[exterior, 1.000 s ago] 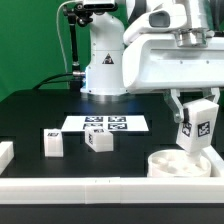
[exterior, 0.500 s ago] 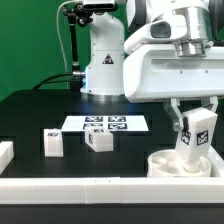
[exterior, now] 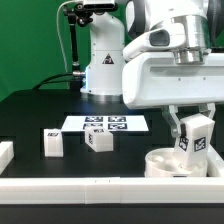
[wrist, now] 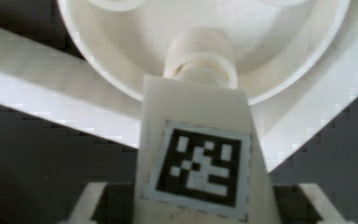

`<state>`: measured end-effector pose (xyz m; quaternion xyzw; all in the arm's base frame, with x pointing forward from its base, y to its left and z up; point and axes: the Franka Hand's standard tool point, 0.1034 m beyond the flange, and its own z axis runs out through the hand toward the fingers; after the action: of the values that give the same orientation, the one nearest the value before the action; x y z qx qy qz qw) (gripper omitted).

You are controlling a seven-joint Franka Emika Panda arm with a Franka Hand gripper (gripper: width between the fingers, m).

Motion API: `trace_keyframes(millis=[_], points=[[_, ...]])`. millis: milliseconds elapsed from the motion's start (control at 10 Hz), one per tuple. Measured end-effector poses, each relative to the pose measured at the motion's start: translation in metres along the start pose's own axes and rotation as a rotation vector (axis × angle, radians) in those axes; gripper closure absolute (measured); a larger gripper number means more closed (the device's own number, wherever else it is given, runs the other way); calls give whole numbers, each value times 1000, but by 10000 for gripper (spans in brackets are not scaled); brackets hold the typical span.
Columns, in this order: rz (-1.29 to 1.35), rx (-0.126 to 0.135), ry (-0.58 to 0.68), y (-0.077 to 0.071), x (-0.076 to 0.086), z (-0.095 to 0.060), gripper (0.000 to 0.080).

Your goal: Assemble stool

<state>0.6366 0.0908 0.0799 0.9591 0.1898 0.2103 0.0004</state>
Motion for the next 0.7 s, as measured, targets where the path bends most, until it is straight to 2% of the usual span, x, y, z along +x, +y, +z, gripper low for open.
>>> trace_keyframes(millis=[600,700], points=[[-4,-5,21,0,1,1,473],[-2,-3,14,0,1,0,292]])
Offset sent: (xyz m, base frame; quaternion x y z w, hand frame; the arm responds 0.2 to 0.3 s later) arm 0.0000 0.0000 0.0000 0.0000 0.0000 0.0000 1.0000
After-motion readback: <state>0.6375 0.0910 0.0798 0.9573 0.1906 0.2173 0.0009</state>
